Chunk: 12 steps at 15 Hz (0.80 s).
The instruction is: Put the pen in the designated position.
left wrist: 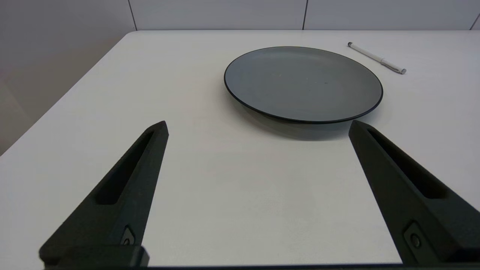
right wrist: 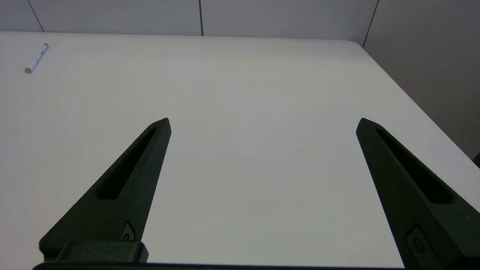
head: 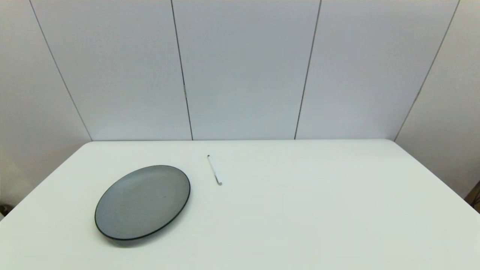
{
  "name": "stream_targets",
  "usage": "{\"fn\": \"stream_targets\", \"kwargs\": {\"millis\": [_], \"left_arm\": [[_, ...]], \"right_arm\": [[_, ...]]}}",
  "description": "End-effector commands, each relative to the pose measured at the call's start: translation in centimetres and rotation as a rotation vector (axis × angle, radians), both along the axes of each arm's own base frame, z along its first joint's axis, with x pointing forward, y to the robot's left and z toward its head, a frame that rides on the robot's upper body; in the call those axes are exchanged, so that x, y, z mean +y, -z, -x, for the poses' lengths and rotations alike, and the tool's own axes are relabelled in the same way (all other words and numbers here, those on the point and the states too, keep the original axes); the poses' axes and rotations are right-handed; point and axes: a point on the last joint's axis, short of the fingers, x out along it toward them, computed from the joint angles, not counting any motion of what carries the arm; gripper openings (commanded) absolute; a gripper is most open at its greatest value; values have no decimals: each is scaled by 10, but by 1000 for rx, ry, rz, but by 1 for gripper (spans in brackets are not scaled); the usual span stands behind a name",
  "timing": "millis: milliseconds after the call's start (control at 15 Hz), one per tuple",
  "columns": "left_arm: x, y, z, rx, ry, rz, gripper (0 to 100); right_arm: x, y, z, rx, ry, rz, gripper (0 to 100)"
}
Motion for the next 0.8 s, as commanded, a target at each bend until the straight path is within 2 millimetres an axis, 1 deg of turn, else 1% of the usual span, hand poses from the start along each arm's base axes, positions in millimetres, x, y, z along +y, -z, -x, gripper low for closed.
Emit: {"fn": "stream_targets", "kwargs": {"millis": [67,800], "left_arm": [[0,0,0,-2,-1,0,100],[0,0,0,-2,-1,0,100]], "right_arm": [[0,0,0,1,0,0,100],[0,0,0,1,0,0,100]]}}
